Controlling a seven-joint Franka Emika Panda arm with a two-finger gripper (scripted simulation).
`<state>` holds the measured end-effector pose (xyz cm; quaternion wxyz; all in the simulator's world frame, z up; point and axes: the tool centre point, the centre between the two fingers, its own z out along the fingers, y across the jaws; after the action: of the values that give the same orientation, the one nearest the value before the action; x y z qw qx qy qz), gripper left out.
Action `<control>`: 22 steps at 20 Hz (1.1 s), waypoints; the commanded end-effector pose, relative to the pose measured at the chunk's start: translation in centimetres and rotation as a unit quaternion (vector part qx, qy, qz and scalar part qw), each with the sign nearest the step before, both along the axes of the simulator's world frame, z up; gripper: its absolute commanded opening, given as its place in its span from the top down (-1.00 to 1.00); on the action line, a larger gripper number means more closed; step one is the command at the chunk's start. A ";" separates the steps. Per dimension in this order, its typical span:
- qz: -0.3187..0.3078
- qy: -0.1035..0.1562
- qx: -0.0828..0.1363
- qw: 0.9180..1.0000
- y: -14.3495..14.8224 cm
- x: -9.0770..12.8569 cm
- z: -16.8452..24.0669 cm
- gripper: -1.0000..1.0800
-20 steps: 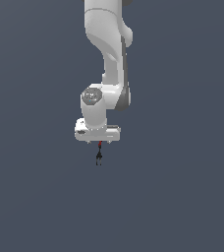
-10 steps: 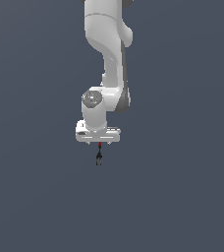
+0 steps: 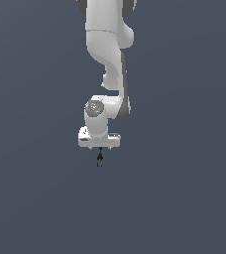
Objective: Pick up the object and move it to a goal position.
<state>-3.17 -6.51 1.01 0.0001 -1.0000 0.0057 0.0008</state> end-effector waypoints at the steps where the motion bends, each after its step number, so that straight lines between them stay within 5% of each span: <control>1: 0.000 -0.001 0.000 1.000 0.0 0.1 -0.4 -0.92; 2: 0.000 -0.001 0.000 1.000 0.0 0.1 -0.4 -0.92; 3: 0.000 -0.001 0.000 1.000 0.0 0.1 -0.4 1.00; 22: 0.000 -0.001 0.000 1.000 -2.1 1.3 1.4 1.00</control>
<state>-2.20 -7.96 1.94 0.0002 -1.0000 0.0052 0.0005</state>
